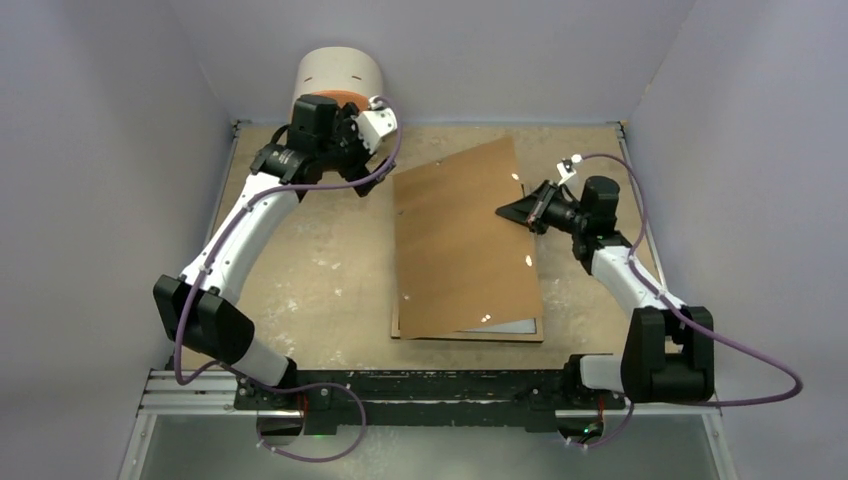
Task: Put the photo into the frame
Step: Turn over the photo frame item at the center of the board, then place the photo frame item in the photo frame.
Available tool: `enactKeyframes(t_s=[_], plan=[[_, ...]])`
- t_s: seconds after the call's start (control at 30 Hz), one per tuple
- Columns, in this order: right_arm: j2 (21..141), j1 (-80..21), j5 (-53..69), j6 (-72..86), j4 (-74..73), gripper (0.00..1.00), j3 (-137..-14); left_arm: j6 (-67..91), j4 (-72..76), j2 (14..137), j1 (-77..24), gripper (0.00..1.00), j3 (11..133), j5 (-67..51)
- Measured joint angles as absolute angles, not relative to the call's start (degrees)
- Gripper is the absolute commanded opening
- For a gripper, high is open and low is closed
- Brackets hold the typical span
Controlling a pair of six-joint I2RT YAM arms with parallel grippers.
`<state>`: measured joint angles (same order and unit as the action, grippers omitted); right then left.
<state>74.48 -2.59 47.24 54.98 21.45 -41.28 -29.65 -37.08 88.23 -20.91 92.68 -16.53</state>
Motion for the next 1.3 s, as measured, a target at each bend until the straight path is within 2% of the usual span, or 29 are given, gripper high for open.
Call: enactKeyframes(t_s=[0.13, 0.37, 0.8, 1.3], plan=[[75.16, 2.79, 49.30, 50.78, 13.78, 0.00, -43.00, -31.00, -37.01, 88.12, -20.36, 1.00, 87.96, -16.51], [75.90, 6.87, 50.48, 48.12, 9.65, 0.00, -43.18, -32.29, -36.53, 88.53, -18.48, 1.00, 82.48, -16.47], [81.03, 6.76, 50.39, 54.26, 19.42, 0.00, -41.08, -32.86, -31.86, 89.43, -18.02, 1.00, 72.42, -15.40], [87.18, 6.46, 50.50, 57.41, 27.64, 0.00, -39.86, -33.69, -30.44, 89.47, -18.00, 1.00, 71.22, -14.66]])
